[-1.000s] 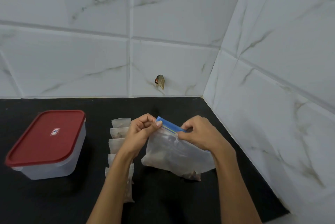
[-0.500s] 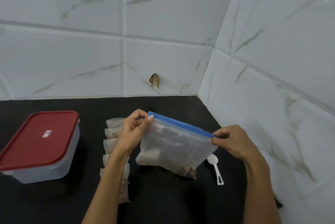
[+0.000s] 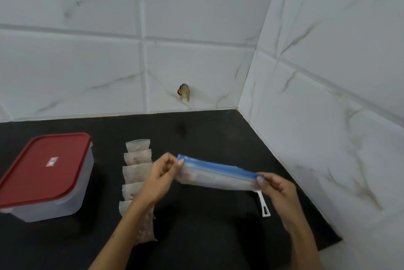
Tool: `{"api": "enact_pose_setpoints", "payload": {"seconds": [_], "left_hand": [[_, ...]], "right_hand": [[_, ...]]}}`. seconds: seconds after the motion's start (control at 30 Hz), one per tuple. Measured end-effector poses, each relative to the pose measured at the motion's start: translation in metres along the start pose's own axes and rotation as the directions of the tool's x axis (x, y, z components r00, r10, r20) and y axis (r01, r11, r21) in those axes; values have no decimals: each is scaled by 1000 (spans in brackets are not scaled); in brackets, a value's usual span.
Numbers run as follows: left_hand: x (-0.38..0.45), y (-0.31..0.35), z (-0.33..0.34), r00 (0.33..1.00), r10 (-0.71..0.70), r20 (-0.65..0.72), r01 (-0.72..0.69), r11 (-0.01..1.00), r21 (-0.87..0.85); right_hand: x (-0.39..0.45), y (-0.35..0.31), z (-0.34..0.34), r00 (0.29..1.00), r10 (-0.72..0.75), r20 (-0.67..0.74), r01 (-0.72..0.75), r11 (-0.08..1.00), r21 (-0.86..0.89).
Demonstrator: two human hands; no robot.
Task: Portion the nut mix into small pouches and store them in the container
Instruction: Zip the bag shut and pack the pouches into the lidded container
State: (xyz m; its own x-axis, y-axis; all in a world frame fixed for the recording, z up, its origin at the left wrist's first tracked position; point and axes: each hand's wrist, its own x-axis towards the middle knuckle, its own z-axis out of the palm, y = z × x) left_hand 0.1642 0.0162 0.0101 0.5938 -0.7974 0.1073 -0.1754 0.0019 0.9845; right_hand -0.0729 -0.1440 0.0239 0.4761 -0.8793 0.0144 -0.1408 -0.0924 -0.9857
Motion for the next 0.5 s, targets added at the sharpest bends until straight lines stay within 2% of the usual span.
{"api": "enact_pose_setpoints", "payload": {"seconds": [0.13,0.23,0.33,0.4,0.5], "left_hand": [[-29,-17,3,979,-200,-35,202,976,85],[-41,-25,11,947,-271,-172,305,927,218],[-47,-25,20,945,-213,-247,302,858,417],[-49,-24,24,966,-126,-227,229,824,519],[-51,-18,25,975,-151,-161,217,788,576]], "right_hand": [[-24,27,8,989,141,34,-139,989,-47],[-34,38,15,988,156,13,-151,975,-162],[-38,45,21,993,115,0,-110,948,-298],[-37,46,21,996,90,20,-76,922,-379],[-36,43,19,991,111,69,-68,888,-455]]}}
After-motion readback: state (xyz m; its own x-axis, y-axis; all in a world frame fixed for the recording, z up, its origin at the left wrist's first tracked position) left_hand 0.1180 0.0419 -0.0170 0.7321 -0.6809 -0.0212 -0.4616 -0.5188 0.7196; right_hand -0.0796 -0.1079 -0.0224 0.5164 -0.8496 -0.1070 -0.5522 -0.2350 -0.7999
